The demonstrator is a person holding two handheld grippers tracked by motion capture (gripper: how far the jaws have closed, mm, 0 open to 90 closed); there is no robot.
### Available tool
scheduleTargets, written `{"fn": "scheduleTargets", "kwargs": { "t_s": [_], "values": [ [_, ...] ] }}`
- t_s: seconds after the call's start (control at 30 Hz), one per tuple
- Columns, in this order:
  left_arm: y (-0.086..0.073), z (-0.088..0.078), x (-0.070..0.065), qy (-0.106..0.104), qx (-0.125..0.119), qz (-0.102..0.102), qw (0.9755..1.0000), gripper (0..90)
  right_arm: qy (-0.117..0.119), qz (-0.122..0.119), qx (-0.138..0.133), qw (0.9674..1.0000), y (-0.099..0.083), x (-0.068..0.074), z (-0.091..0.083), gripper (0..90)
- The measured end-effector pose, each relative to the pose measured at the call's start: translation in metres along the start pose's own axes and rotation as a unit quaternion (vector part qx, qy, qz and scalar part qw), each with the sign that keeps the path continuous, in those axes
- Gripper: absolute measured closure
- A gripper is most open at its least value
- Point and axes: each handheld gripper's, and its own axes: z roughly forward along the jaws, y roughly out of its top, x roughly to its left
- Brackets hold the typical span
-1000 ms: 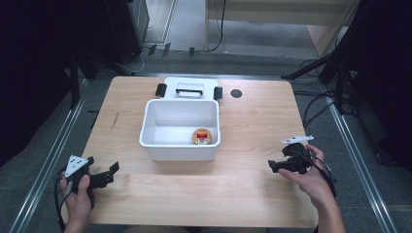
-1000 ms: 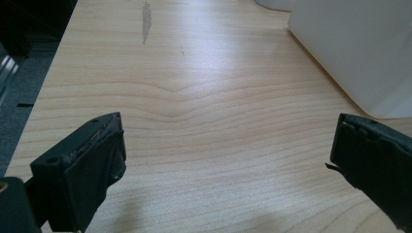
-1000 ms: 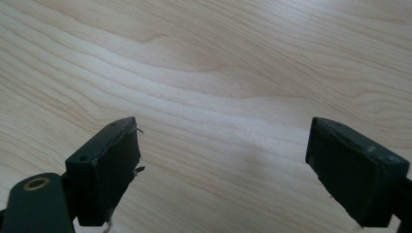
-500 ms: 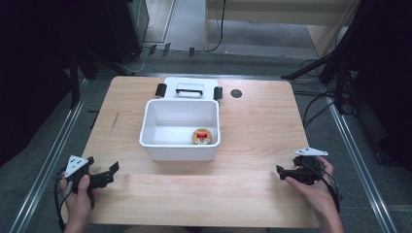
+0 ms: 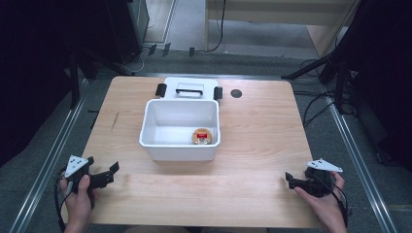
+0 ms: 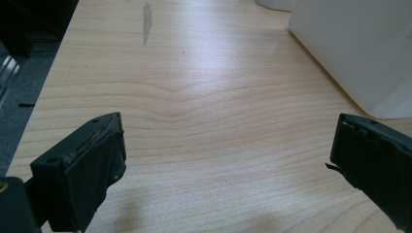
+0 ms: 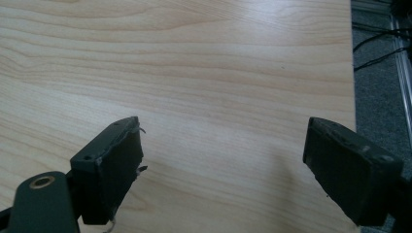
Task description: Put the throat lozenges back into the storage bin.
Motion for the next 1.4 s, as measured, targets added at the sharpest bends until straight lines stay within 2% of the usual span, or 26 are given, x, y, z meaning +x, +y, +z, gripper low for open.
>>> {"fn": "scheduleTargets", "kwargs": {
  "t_s": [0.27, 0.47, 0.57, 0.6, 0.63, 0.73, 0.87, 1.4],
  "values": [
    [0.0, 0.0, 0.0, 0.0, -0.001, 0.0, 1.0, 0.0, -0.013, 0.014, -0.009, 0.9998, -0.013, -0.009, -0.007, 14.9],
    [0.0, 0.0, 0.0, 0.0, 0.0, -0.001, 1.0, 0.0, -0.02, 0.026, -0.035, 0.9988, -0.024, -0.015, -0.012, 15.9],
    [0.0, 0.0, 0.0, 0.0, 0.001, -0.001, 1.0, 0.0, -0.022, 0.037, -0.051, 0.9978, -0.03, -0.017, -0.012, 16.3],
    [0.0, 0.0, 0.0, -0.001, 0.002, -0.001, 1.0, 0.0, -0.02, 0.045, -0.066, 0.9966, -0.032, -0.019, -0.013, 16.5],
    [0.0, 0.0, 0.0, -0.001, 0.002, -0.001, 1.0, 0.0, -0.02, 0.045, -0.066, 0.9966, -0.032, -0.019, -0.013, 16.5],
    [0.0, 0.001, 0.0, -0.002, 0.004, 0.0, 1.0, 0.0, -0.016, 0.067, -0.085, 0.994, -0.036, -0.02, -0.015, 17.7],
    [0.001, 0.001, 0.0, -0.004, 0.007, 0.005, 1.0, 0.0, -0.02, 0.068, -0.096, 0.9929, -0.038, -0.019, -0.015, 17.8],
    [0.001, 0.003, -0.001, -0.004, 0.011, 0.005, 0.9999, 0.0, -0.031, 0.077, -0.074, 0.9938, -0.036, -0.019, -0.011, 17.8]
  ]
}}
